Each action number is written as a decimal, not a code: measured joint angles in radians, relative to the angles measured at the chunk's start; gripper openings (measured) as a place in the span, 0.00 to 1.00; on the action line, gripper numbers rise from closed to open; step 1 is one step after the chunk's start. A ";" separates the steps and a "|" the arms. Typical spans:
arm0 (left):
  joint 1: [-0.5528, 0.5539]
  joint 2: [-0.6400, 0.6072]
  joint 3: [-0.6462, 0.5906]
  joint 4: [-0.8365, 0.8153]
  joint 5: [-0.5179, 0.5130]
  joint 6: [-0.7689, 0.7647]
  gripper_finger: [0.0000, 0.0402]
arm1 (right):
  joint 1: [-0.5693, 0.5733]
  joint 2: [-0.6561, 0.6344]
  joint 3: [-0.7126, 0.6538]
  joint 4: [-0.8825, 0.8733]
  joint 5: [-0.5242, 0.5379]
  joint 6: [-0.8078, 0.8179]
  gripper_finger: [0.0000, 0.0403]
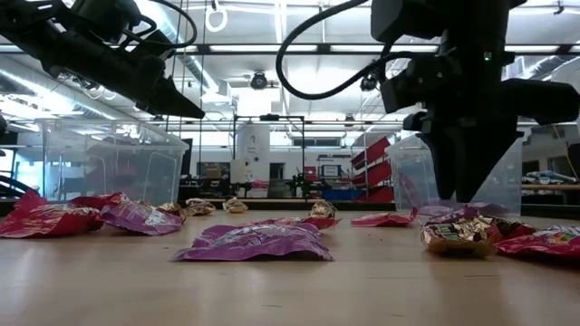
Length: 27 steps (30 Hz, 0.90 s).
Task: Sort candy
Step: Put the purple candy into the top right transparent bin
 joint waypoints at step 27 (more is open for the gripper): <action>0.000 0.000 0.000 0.000 0.000 0.000 0.02 | -0.055 -0.003 -0.113 0.119 -0.011 0.007 0.04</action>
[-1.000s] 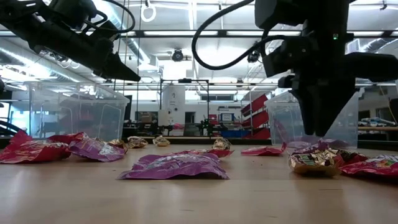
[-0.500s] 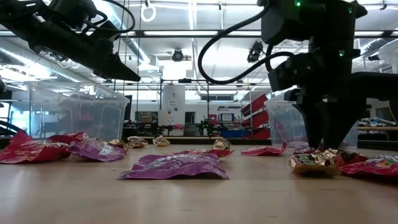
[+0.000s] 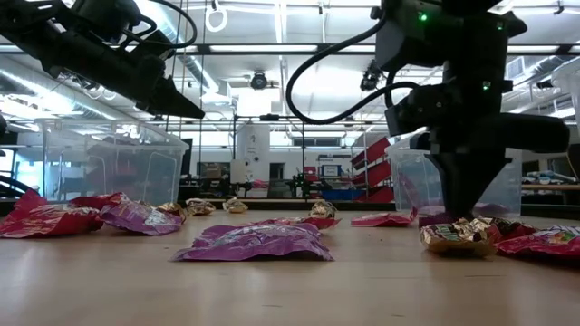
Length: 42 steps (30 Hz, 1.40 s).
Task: Sort candy
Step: Put the purple candy into the top right transparent bin
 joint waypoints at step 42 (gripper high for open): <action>0.000 0.000 0.000 -0.006 0.000 0.004 0.02 | -0.177 -0.347 0.366 -0.600 0.247 0.292 0.00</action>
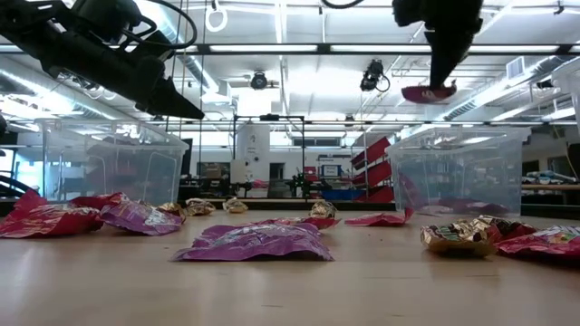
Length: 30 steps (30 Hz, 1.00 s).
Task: Sort candy
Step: Put the purple candy into the top right transparent bin
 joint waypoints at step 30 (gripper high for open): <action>0.000 0.000 0.000 0.000 0.000 0.000 0.02 | -0.752 -0.054 0.002 0.077 -0.030 -0.280 0.00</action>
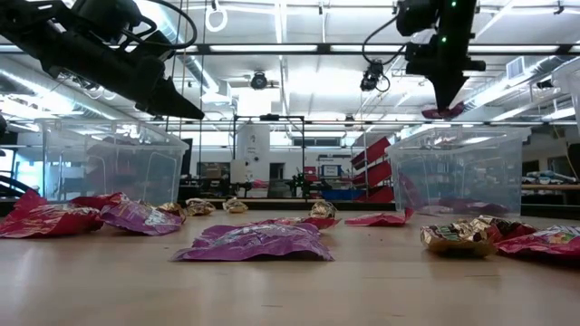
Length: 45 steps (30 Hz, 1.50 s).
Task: Sort candy
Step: Put the purple candy into the top right transparent bin
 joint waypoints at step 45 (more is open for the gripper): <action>0.000 0.000 0.000 -0.003 0.000 0.000 0.02 | -0.266 0.077 0.000 0.186 -0.128 -0.171 0.00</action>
